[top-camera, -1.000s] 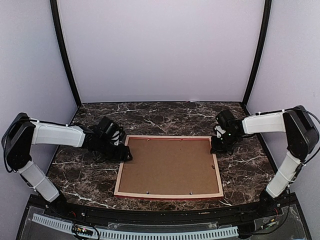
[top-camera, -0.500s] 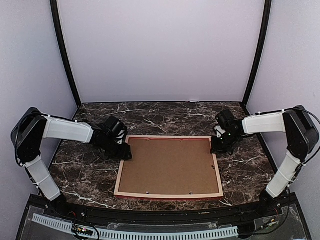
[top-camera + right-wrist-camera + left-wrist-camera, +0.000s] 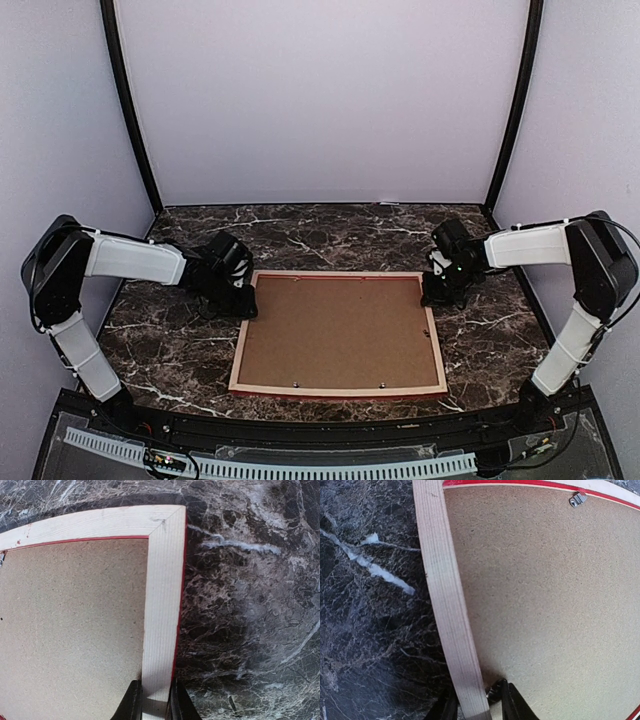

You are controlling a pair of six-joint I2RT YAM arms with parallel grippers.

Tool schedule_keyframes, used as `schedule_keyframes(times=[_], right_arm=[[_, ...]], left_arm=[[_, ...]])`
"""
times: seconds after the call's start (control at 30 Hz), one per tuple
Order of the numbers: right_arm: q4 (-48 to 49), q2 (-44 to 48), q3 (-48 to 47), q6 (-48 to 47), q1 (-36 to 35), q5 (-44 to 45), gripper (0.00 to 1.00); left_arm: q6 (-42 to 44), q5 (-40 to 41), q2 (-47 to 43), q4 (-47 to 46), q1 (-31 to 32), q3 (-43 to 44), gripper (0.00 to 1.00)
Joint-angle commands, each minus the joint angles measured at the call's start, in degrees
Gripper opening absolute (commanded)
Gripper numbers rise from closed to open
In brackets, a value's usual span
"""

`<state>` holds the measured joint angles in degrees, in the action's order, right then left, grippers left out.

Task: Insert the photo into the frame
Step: Press the fastener onto the backboard.

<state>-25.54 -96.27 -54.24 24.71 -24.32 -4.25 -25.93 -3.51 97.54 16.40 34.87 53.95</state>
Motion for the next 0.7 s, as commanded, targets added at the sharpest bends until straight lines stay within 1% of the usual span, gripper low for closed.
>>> schedule_keyframes(times=[0.0,0.17,0.27,0.33,0.37,0.43,0.47,0.5,0.53,0.6,0.67], right_arm=[[0.6,-2.9,0.7,-1.9,0.1,-0.1,0.09],[0.8,-3.4,0.7,-2.1,0.1,-0.3,0.09],[0.8,-3.4,0.7,-2.1,0.1,-0.1,0.08],[0.7,-3.4,0.8,-2.1,0.1,-0.1,0.09],[0.7,-3.2,0.8,-2.1,0.1,0.0,0.09],[0.6,-2.9,0.8,-2.1,0.1,0.0,0.11],[0.5,-2.7,0.6,-2.1,0.1,0.1,0.13],[0.3,-2.4,0.4,-2.1,0.2,0.2,0.14],[0.1,-2.1,0.2,-2.2,0.1,0.3,0.16],[-0.4,-1.8,-0.4,-2.3,0.1,0.4,0.19],[-0.9,-1.4,-0.8,-2.4,0.1,0.5,0.22]], left_arm=[[1.3,0.3,0.1,1.0,0.3,-1.1,0.30],[1.9,-0.8,-0.4,0.2,0.3,-1.4,0.24],[2.2,-1.6,-0.8,-0.5,0.3,-1.5,0.18],[2.4,-2.1,-1.0,-0.8,0.3,-1.5,0.18],[2.4,-2.6,-1.0,-0.9,0.3,-1.5,0.19],[2.3,-2.9,-1.3,-1.2,0.3,-1.5,0.27],[2.2,-2.9,-1.5,-1.3,0.2,-1.6,0.34],[2.1,-3.0,-1.7,-1.2,0.3,-1.6,0.37],[2.0,-2.9,-1.9,-1.2,0.2,-1.7,0.43],[1.7,-2.8,-2.4,-1.2,0.2,-1.9,0.48],[1.4,-2.7,-3.0,-0.9,0.2,-2.2,0.51]])
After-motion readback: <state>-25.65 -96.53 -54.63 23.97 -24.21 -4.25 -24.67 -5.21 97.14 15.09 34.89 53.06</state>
